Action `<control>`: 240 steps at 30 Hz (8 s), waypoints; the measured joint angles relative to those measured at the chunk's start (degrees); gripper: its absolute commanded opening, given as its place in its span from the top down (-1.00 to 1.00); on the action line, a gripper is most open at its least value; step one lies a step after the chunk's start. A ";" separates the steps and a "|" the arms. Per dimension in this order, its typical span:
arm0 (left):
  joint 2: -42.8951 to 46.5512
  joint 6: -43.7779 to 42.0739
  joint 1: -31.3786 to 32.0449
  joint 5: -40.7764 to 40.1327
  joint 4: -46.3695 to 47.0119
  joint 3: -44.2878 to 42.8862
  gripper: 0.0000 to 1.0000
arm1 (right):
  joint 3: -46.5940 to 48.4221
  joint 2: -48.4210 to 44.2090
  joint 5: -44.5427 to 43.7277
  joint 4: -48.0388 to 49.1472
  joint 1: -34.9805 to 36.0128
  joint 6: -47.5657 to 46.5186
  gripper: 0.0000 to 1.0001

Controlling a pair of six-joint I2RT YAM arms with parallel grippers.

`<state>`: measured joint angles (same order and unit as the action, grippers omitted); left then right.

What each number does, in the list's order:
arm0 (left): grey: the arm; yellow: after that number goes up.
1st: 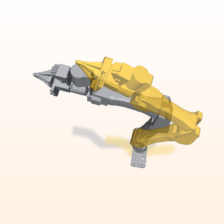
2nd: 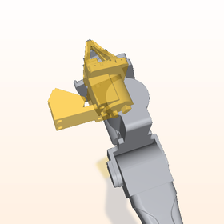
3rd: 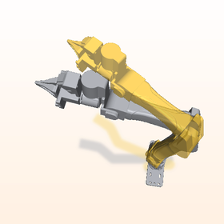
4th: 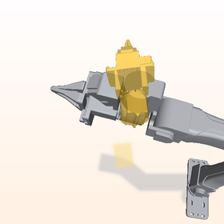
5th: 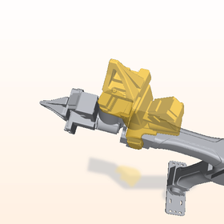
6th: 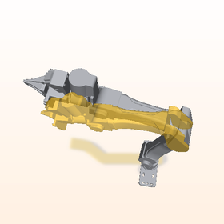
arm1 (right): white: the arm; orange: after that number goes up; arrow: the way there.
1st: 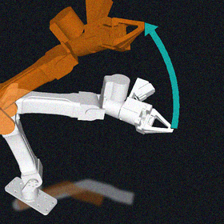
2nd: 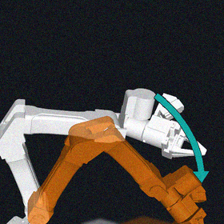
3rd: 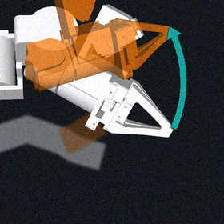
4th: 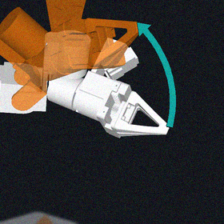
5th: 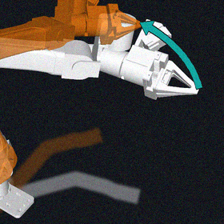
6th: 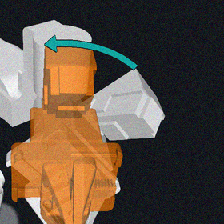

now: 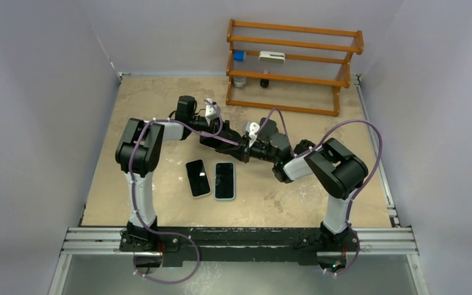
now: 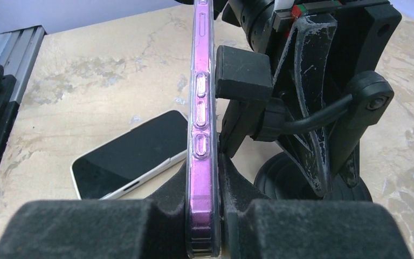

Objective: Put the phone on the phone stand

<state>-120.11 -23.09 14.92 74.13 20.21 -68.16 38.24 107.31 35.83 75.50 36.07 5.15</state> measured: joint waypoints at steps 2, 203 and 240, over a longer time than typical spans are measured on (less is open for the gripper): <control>0.00 0.04 -0.17 -0.24 0.17 0.00 1.00 | 0.74 0.59 -0.63 -0.28 0.46 0.00 1.00; 12.20 29.09 9.57 -40.74 37.33 27.87 1.00 | 0.02 -14.69 -11.47 -4.85 -5.44 2.91 -0.51; 10.93 34.07 -9.25 -34.80 24.41 17.92 0.75 | -1.60 -32.85 -33.55 -25.75 -8.81 12.76 -0.98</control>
<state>-109.19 10.98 5.67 39.33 44.62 -50.24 36.64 74.46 2.28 49.76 27.27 17.91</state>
